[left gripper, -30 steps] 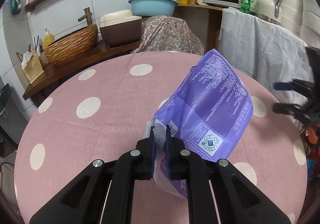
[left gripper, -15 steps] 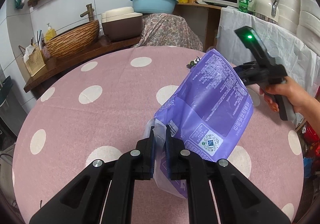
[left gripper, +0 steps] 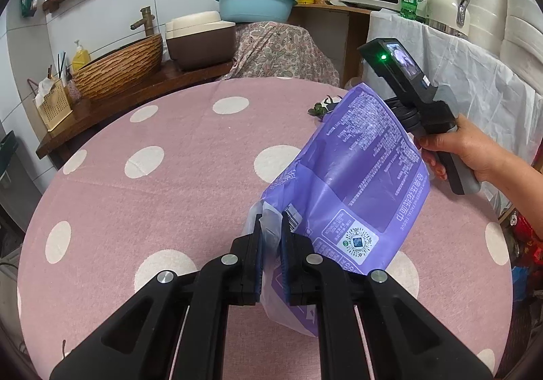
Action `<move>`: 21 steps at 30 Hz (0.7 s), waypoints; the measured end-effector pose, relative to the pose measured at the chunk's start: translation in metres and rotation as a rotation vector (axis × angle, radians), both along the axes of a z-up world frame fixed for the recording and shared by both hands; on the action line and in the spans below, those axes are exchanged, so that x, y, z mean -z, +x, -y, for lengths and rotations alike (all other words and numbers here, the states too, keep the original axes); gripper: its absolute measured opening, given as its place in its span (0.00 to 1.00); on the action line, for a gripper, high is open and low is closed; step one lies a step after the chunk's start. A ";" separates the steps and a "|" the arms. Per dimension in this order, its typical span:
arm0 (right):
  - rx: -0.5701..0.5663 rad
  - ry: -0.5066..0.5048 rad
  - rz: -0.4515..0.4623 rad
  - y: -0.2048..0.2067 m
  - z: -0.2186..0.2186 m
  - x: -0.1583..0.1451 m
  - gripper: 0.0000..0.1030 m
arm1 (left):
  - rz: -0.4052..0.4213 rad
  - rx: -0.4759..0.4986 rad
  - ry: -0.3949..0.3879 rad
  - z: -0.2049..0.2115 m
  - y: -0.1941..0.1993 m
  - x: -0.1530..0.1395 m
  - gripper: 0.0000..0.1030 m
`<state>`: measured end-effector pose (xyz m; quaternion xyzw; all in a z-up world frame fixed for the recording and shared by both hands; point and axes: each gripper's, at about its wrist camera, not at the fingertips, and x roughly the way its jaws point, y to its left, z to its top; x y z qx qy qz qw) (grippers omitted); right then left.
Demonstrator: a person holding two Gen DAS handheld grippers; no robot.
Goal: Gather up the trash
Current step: 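Grasp the purple wrapper bag with the left tool while the right tool grasps the green stem, then carry the purple bag and green stem over the black bin with both tools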
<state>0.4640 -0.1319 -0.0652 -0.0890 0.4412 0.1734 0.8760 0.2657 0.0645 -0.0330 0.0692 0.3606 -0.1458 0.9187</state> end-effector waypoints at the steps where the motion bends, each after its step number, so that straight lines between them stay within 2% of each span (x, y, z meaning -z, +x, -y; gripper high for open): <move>1: -0.002 -0.001 0.002 0.000 -0.002 0.000 0.27 | 0.001 0.001 -0.001 0.001 -0.001 0.000 0.09; 4: -0.011 -0.012 0.008 -0.004 -0.008 -0.001 0.15 | 0.000 0.001 0.001 0.004 -0.002 0.001 0.09; 7: -0.011 -0.025 0.018 -0.010 -0.008 0.000 0.11 | -0.006 0.002 0.004 0.005 -0.003 0.002 0.09; 14: -0.012 0.042 0.023 -0.040 0.010 -0.004 0.10 | -0.007 0.000 -0.019 0.009 -0.010 0.000 0.09; 21: -0.032 0.111 0.085 -0.102 0.040 -0.026 0.10 | -0.015 0.022 -0.035 0.026 -0.019 -0.001 0.09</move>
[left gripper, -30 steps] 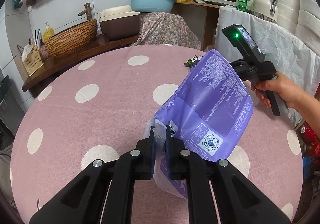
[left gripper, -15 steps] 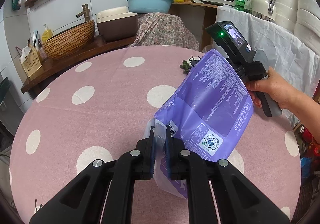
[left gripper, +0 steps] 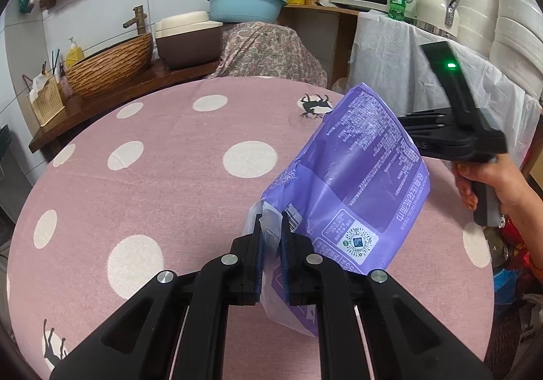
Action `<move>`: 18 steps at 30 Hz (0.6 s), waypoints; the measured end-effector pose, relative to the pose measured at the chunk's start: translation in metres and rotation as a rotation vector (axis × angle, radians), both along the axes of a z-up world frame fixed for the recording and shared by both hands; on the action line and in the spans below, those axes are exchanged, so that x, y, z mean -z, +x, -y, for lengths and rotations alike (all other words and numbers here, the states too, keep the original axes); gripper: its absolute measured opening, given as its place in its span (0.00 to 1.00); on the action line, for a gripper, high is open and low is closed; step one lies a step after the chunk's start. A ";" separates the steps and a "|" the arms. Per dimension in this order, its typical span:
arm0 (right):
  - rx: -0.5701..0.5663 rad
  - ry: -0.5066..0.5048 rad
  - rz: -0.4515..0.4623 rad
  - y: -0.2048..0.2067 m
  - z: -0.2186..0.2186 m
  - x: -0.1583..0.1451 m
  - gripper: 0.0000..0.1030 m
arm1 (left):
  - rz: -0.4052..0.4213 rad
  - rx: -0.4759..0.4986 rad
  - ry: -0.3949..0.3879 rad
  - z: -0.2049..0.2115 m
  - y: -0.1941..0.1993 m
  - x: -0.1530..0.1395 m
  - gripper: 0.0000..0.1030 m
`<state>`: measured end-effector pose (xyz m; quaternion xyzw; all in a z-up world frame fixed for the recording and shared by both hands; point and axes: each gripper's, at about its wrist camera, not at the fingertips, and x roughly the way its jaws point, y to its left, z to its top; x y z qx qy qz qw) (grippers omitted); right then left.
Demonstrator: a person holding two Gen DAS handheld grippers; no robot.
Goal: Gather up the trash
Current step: 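Carry the purple bag and green stem over the black bin with both tools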
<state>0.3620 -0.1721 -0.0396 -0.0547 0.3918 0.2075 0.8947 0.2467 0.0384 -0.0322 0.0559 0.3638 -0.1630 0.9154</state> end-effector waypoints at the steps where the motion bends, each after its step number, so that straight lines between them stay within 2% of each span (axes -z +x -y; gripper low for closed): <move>1: -0.001 0.007 0.015 -0.012 0.007 -0.005 0.10 | -0.001 0.010 -0.003 0.006 -0.001 0.000 0.09; 9: 0.050 0.075 0.085 -0.084 0.067 -0.026 0.10 | -0.023 0.107 -0.010 0.062 -0.002 0.006 0.09; 13: 0.146 0.064 0.132 -0.118 0.109 -0.027 0.10 | -0.022 0.173 -0.009 0.102 0.001 0.005 0.09; 18: 0.272 0.073 0.147 -0.146 0.160 -0.018 0.10 | -0.012 0.258 0.013 0.159 0.005 0.001 0.09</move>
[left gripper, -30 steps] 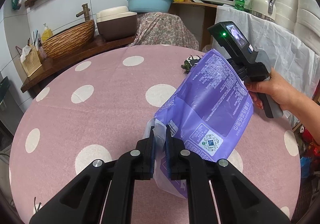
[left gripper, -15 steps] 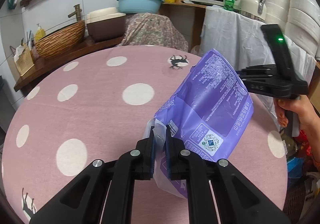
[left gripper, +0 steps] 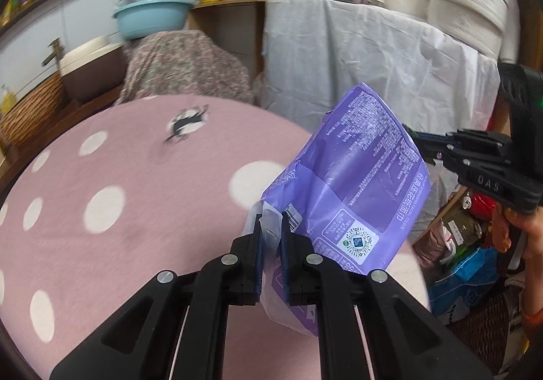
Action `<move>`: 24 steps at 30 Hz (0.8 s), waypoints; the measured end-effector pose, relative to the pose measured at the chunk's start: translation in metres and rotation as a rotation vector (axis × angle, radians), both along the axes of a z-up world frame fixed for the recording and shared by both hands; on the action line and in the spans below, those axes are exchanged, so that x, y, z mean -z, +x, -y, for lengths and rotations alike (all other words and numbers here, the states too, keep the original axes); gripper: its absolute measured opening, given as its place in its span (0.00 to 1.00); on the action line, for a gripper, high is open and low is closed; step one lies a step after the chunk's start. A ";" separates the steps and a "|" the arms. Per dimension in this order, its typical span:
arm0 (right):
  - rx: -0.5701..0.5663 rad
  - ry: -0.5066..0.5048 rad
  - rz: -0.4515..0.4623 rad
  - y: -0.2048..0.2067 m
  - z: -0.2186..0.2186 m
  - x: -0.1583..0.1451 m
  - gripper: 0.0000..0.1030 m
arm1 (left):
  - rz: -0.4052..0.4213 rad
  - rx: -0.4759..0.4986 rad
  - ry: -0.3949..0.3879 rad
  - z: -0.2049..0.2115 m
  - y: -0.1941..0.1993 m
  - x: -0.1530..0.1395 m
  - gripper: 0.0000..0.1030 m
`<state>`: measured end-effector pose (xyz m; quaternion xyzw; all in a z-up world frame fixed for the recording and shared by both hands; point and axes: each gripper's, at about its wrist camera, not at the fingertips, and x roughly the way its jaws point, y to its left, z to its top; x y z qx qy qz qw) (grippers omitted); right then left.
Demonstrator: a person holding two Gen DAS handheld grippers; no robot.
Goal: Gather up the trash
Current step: 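Carry the purple bag and green stem over the black bin with both tools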
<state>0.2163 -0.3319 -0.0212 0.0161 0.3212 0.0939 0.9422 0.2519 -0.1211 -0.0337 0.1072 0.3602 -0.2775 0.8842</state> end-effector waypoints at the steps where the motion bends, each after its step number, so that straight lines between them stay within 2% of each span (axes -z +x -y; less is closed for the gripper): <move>1: 0.031 0.011 -0.004 -0.005 0.013 0.004 0.10 | 0.003 0.017 0.006 0.013 0.002 -0.001 0.09; 6: 0.162 0.026 -0.032 -0.020 0.060 0.027 0.10 | 0.017 0.072 0.047 0.079 0.017 -0.003 0.09; 12: 0.297 0.057 -0.078 -0.035 0.102 0.059 0.10 | -0.024 0.110 0.094 0.143 0.038 0.002 0.09; 18: 0.357 0.090 -0.113 -0.049 0.127 0.083 0.10 | -0.102 0.126 0.173 0.204 0.063 0.026 0.09; 24: 0.378 0.111 -0.133 -0.054 0.137 0.092 0.10 | -0.154 0.104 0.252 0.242 0.081 0.053 0.09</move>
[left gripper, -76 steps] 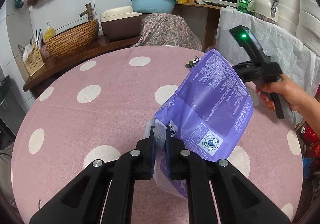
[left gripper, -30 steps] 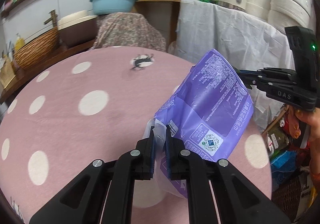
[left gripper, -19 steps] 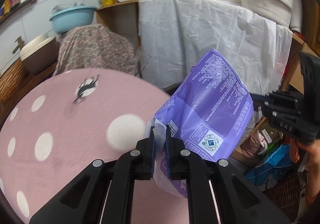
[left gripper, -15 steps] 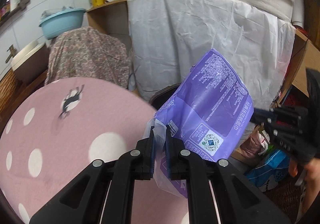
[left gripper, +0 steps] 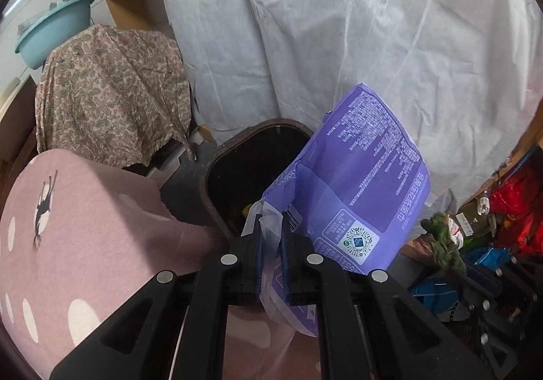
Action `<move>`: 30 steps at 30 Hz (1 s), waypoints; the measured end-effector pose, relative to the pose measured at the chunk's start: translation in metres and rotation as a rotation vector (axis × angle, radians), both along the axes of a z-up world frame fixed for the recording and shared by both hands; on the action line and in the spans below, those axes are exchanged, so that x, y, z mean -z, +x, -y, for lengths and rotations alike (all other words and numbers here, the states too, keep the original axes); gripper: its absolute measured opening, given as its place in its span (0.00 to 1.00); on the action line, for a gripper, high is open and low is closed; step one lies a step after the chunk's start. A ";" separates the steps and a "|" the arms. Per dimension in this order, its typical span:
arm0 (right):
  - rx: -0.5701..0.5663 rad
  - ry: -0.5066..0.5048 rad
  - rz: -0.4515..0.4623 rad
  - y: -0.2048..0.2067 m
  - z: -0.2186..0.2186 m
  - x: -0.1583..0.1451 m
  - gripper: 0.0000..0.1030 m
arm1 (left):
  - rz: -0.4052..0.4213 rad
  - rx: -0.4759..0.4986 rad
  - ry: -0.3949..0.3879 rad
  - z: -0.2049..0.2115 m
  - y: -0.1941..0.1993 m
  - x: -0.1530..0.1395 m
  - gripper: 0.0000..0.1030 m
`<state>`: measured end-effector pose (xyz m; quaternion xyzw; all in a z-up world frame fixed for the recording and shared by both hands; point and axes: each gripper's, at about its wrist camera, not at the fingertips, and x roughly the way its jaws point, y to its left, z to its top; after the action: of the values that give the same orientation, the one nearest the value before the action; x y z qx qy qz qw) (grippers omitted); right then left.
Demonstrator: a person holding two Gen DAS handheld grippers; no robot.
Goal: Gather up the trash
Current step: 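Carry the purple bag and green stem over the black bin with both tools, then open both tools to drop the purple bag and green stem into the bin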
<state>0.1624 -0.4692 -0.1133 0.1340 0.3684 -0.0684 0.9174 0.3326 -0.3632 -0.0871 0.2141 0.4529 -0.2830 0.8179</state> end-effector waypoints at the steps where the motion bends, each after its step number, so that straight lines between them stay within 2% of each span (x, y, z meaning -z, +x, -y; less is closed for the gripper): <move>1: 0.003 0.002 -0.002 -0.001 0.002 0.001 0.10 | -0.003 -0.004 0.014 0.006 0.003 0.004 0.10; 3: 0.007 0.008 -0.005 -0.003 0.004 0.004 0.10 | -0.007 -0.018 0.037 0.016 0.007 0.010 0.11; 6: 0.011 0.014 -0.011 -0.002 0.006 0.006 0.10 | -0.029 -0.041 0.063 0.027 0.014 0.018 0.17; 8: 0.010 0.020 -0.013 -0.002 0.007 0.007 0.10 | -0.029 -0.053 0.072 0.031 0.016 0.022 0.31; 12: 0.006 0.028 -0.018 0.000 0.007 0.010 0.10 | -0.013 -0.060 0.064 0.035 0.015 0.023 0.43; 17: -0.017 0.067 -0.027 0.013 0.008 0.019 0.10 | -0.018 -0.070 -0.035 0.026 0.010 0.013 0.50; 21: -0.046 0.109 -0.055 0.033 0.008 0.033 0.10 | 0.016 -0.064 -0.087 0.018 0.001 -0.001 0.54; 25: -0.059 0.123 -0.105 0.062 0.007 0.054 0.10 | 0.046 -0.058 -0.148 0.006 -0.009 -0.019 0.62; 30: -0.068 0.178 -0.160 0.095 0.009 0.078 0.10 | 0.098 -0.038 -0.159 -0.001 -0.019 -0.030 0.63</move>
<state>0.2571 -0.4784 -0.1913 0.1962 0.4495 -0.0148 0.8713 0.3138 -0.3619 -0.0573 0.1536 0.3926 -0.2917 0.8586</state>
